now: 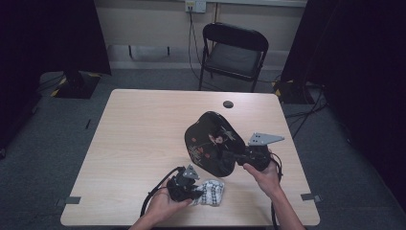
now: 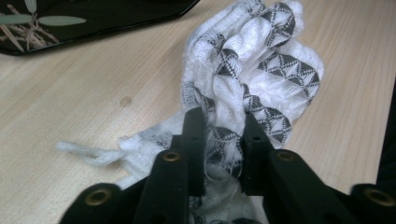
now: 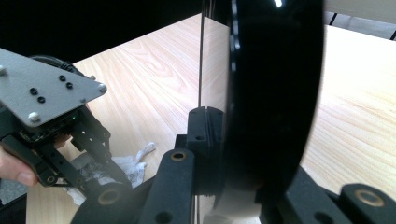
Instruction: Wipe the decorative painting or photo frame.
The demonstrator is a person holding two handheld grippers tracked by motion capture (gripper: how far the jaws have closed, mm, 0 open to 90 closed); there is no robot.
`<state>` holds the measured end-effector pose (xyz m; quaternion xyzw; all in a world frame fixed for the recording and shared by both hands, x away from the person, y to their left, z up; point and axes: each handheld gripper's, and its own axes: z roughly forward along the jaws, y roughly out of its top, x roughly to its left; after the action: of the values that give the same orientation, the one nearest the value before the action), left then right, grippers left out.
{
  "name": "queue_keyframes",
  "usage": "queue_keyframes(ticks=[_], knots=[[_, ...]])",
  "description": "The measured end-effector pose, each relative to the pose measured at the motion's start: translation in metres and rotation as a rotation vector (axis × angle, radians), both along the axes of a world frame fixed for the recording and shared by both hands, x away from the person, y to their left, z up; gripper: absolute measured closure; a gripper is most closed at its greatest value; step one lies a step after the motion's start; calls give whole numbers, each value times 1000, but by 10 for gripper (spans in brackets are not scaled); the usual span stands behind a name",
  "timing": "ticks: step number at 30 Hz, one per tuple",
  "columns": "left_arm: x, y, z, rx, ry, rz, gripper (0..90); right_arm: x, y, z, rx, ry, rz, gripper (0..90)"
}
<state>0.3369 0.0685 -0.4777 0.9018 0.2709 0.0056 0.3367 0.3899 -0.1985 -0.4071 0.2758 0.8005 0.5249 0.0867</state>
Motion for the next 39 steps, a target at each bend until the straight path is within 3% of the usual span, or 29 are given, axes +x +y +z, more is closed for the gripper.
queue_keyframes(ticks=[5, 11, 12, 14, 15, 16, 18, 20, 26, 27, 30, 32, 39], knots=[[0, 0, 0, -14, 8, 13, 799, 2, -1, -1, 9, 6, 5, 811], [6, 8, 4, -81, 40, 69, 804, 1, -1, -1, 7, 2, 2, 811], [8, 13, 11, -106, 37, 78, 804, 1, -2, -1, 10, 5, 3, 811], [8, 17, 15, -117, 28, 91, 803, 2, -2, -1, 11, 5, 3, 811], [10, 22, 18, -127, 28, 105, 803, 1, -1, -1, 12, 6, 2, 811], [14, 34, 23, -169, 25, 138, 802, 1, -2, -1, 13, 7, 0, 812], [16, 43, 26, -189, 23, 167, 802, 1, -2, -1, 17, 9, -3, 812], [22, 62, 33, -238, 9, 238, 802, 0, -1, -1, 18, 16, -12, 813], [31, 95, 51, -335, -46, 367, 802, -3, 0, 0, 17, 34, -25, 813], [31, 95, 51, -335, -46, 367, 802, -3, 0, 0, 17, 34, -25, 813], [31, 99, 62, -341, -100, 390, 802, -5, 2, 1, 15, 43, -36, 813], [31, 98, 68, -318, -141, 395, 801, -8, 3, 2, 12, 49, -43, 812], [29, 91, 84, -362, -167, 376, 800, -23, 10, 3, 3, 56, -66, 813]])
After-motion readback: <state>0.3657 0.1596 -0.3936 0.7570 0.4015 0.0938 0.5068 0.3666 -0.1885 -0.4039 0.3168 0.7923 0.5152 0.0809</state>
